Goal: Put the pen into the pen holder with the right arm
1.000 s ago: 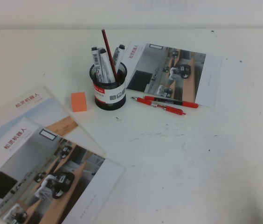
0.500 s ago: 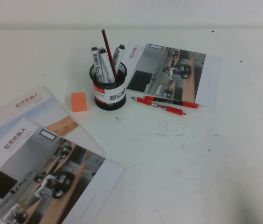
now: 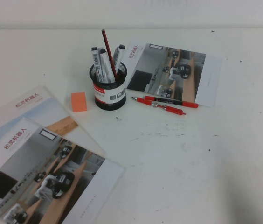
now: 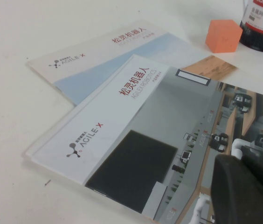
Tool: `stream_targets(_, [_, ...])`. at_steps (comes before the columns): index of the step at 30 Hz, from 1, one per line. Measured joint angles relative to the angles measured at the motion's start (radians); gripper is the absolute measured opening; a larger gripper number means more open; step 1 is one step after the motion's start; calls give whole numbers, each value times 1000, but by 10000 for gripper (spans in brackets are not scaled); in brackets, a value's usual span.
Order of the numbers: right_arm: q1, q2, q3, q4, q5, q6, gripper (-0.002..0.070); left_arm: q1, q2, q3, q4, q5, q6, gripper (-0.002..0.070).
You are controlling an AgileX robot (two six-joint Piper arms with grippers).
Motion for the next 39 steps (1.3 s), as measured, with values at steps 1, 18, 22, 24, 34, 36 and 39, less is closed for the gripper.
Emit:
stream_targets(1, [0, 0, 0, 2, -2, 0, -20, 0, 0, 0, 0, 0, 0, -1])
stream_targets(18, [0, 415, -353, -49, 258, -604, -20, 0, 0, 0, 0, 0, 0, -1])
stream_targets(22, [0, 676, -530, -139, 391, -674, -20, 0, 0, 0, 0, 0, 0, -1])
stream_targets(24, [0, 808, -632, -211, 458, -684, -20, 0, 0, 0, 0, 0, 0, -1])
stream_targets(34, [176, 1329, -1156, -852, 678, -462, -20, 0, 0, 0, 0, 0, 0, -1])
stream_targets(36, [223, 1416, -1263, -988, 735, -406, -20, 0, 0, 0, 0, 0, 0, -1])
stream_targets(39, [285, 1563, -1414, -1119, 857, -372, -20, 0, 0, 0, 0, 0, 0, -1])
